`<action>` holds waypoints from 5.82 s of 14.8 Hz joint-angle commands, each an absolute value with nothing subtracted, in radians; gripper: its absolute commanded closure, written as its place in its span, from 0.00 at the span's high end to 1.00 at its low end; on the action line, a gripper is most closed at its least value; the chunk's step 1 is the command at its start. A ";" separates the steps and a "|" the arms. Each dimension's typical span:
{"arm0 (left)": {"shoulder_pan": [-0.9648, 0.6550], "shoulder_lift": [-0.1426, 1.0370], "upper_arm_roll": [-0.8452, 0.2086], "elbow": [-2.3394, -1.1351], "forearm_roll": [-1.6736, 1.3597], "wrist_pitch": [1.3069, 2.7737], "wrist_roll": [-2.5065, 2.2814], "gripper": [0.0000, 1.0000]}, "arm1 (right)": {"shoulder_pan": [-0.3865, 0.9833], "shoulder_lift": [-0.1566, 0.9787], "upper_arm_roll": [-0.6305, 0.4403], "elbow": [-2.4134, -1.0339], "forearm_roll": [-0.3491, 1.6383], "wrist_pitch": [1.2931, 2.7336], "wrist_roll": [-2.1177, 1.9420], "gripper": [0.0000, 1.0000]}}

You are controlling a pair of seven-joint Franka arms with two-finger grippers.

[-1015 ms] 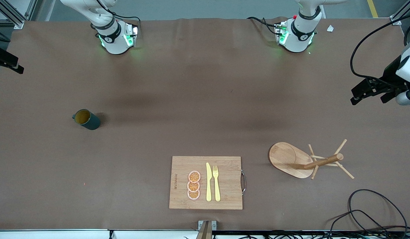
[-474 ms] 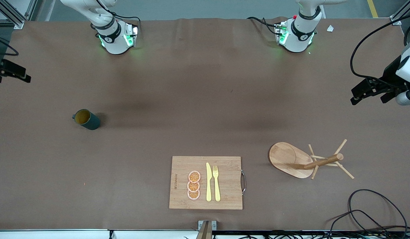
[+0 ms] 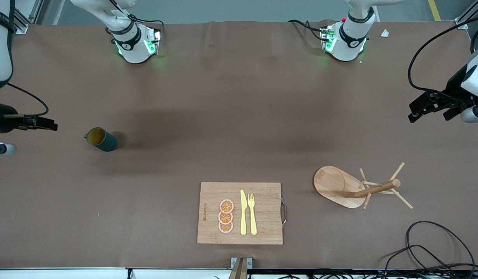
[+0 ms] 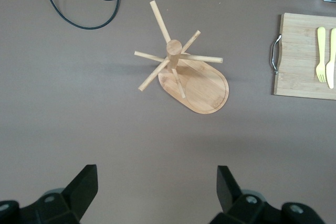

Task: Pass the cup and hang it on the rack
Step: 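Reach the right gripper to the teal mug and grasp its rim, then lift the teal mug with the right gripper toward the table middle, then lower the mug with the right gripper while the left gripper approaches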

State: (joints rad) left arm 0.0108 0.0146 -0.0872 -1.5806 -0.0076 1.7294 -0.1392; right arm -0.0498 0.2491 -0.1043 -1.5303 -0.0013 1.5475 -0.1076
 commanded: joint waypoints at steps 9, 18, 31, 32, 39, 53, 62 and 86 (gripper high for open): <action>0.012 0.014 -0.091 -1.574 0.011 1.721 -0.144 1.00 | -0.094 0.233 -0.092 -1.945 0.000 1.954 -0.450 1.00; 0.008 0.014 -0.092 -1.572 0.011 1.721 -0.147 1.00 | -0.107 0.253 -0.091 -2.192 0.002 2.290 -0.604 0.94; 0.009 0.014 -0.092 -1.574 0.011 1.718 -0.141 1.00 | -0.072 0.243 -0.086 -2.158 0.035 2.217 -0.615 0.00; 0.009 0.014 -0.092 -1.574 0.011 1.718 -0.140 1.00 | -0.048 0.227 -0.084 -2.145 0.057 2.182 -0.583 0.00; 0.014 0.014 -0.091 -1.575 0.011 1.717 -0.135 1.00 | 0.271 0.176 -0.081 -2.094 0.071 2.071 -0.039 0.00; -0.003 0.012 -0.100 -1.562 0.119 1.683 -0.134 1.00 | 0.764 0.546 -0.083 -1.654 0.273 2.072 0.644 0.00; -0.011 0.044 -0.155 -1.532 0.137 1.615 -0.146 1.00 | 0.877 0.655 -0.084 -1.532 0.304 2.075 0.816 0.00; -0.169 0.087 -0.408 -1.536 0.067 1.598 -1.124 1.00 | 0.859 0.647 -0.087 -1.497 0.301 2.050 0.787 1.00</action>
